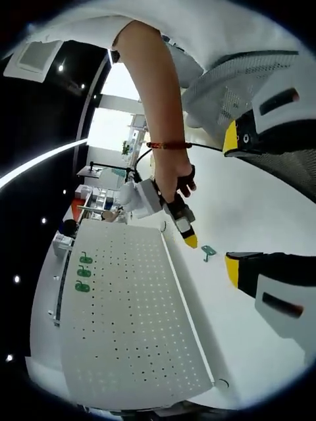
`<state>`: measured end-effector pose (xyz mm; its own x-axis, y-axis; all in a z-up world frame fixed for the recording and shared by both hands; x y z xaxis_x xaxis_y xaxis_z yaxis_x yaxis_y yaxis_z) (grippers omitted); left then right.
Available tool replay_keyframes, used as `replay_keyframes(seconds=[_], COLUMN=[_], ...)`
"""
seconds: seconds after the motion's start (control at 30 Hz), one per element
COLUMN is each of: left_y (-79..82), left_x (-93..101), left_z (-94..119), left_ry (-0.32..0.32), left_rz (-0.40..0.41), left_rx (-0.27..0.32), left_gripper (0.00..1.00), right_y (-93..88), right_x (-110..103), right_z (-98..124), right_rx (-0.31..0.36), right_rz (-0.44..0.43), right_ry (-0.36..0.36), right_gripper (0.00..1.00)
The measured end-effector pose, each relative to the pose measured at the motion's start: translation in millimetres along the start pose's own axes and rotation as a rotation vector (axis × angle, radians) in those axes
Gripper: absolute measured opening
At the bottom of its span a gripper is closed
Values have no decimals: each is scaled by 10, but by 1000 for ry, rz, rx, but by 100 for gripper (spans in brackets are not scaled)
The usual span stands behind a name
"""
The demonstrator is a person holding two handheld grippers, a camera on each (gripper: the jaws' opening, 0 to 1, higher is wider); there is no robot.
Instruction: Insert the hook assembly into the mounting plate slot until the hook locks in place.
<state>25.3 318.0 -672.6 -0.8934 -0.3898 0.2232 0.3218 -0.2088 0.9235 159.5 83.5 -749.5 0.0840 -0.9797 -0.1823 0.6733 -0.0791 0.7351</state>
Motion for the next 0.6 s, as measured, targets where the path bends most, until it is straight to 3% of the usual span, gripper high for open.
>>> replay_keyframes(seconds=[0.6], left_y=[-31], left_x=[-42], left_z=[29], left_ry=[18], left_rz=[8], left_rx=[0], left_gripper=[60], right_y=[-73], right_x=[-81], right_z=[-166], right_rx=[-98], right_rz=[-81], right_ry=[35], right_gripper=[25])
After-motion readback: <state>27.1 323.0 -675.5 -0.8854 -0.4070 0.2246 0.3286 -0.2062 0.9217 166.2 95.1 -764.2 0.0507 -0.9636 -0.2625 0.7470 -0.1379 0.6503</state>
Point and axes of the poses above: the point that each gripper's makers call its tool centre point, and the gripper's own axes: z roughly backward along the fingers, x roughly to its right, y roughly out of its top, the point moved 10 cm from there along z, roughly backward along the fingers, and after that the axes turned 8 degrees about -y, right-handed, at the moved point
